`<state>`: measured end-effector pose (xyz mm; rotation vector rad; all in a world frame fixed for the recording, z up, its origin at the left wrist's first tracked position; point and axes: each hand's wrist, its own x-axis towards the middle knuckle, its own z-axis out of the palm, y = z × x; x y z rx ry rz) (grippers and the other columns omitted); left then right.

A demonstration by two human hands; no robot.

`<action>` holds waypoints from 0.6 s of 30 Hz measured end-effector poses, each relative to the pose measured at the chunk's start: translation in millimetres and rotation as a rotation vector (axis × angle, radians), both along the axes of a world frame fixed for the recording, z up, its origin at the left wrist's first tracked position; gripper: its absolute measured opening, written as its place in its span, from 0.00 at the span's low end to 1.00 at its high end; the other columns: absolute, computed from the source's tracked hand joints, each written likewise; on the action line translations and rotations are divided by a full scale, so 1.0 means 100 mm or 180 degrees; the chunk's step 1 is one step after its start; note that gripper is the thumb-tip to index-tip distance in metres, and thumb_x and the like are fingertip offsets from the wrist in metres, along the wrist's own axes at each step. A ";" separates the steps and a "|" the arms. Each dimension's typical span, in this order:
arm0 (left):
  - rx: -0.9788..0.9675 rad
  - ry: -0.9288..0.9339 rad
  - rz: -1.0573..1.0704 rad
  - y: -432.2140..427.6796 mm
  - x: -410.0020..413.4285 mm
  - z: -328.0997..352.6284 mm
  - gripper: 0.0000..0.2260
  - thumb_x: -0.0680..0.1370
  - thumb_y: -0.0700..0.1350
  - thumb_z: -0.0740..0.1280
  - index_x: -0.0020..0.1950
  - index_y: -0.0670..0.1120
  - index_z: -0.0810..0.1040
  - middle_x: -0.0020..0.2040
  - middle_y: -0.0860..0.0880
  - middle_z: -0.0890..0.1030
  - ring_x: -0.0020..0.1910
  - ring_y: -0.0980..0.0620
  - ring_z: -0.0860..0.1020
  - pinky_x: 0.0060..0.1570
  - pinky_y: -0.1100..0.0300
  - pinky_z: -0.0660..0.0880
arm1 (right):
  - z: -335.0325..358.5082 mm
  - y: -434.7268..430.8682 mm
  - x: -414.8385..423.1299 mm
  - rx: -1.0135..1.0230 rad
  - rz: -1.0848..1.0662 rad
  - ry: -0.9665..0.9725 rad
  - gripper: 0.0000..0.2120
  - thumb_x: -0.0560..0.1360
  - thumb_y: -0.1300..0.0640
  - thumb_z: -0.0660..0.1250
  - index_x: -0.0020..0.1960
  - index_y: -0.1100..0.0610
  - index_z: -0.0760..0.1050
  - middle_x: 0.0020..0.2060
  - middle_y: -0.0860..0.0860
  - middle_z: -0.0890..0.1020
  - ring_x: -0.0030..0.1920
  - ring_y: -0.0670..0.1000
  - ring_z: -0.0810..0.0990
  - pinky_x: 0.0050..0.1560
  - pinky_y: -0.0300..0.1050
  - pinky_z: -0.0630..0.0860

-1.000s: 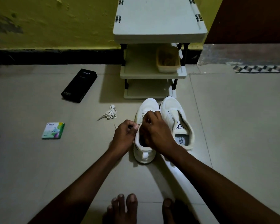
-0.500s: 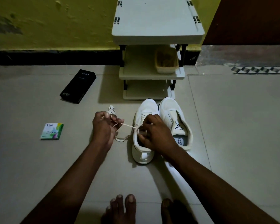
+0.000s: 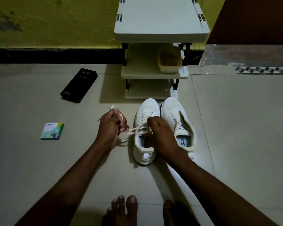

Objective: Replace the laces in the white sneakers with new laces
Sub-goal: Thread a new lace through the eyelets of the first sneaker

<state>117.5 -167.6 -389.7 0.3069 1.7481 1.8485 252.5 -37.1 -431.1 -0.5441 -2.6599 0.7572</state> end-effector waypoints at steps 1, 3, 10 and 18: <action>-0.0204 0.0300 -0.0041 0.02 0.03 -0.02 0.17 0.88 0.48 0.53 0.42 0.42 0.67 0.30 0.45 0.69 0.26 0.52 0.67 0.34 0.54 0.71 | -0.01 -0.02 -0.02 0.0050 -0.0001 -0.0050 0.16 0.69 0.59 0.75 0.53 0.59 0.72 0.49 0.56 0.76 0.48 0.58 0.75 0.44 0.54 0.75; -0.0870 0.1375 -0.0244 0.05 0.06 -0.08 0.16 0.86 0.54 0.55 0.44 0.46 0.67 0.34 0.47 0.72 0.30 0.52 0.69 0.34 0.53 0.70 | -0.03 -0.07 -0.05 0.0160 -0.0027 -0.0146 0.17 0.69 0.59 0.74 0.53 0.56 0.70 0.49 0.55 0.76 0.48 0.58 0.75 0.41 0.54 0.75; -0.1479 0.2501 -0.1126 -0.01 -0.03 -0.19 0.01 0.80 0.41 0.69 0.50 0.46 0.81 0.47 0.52 0.82 0.48 0.55 0.79 0.52 0.58 0.75 | -0.03 -0.10 -0.05 0.0258 -0.0229 -0.0191 0.21 0.67 0.62 0.75 0.56 0.57 0.70 0.49 0.56 0.76 0.48 0.60 0.76 0.40 0.55 0.76; -0.1701 0.1857 -0.1140 0.02 -0.05 -0.15 0.06 0.76 0.40 0.73 0.48 0.51 0.81 0.42 0.54 0.82 0.43 0.61 0.80 0.46 0.63 0.75 | 0.00 -0.11 -0.02 0.0102 -0.0263 -0.0148 0.14 0.67 0.63 0.72 0.50 0.59 0.71 0.48 0.57 0.75 0.46 0.59 0.74 0.41 0.54 0.74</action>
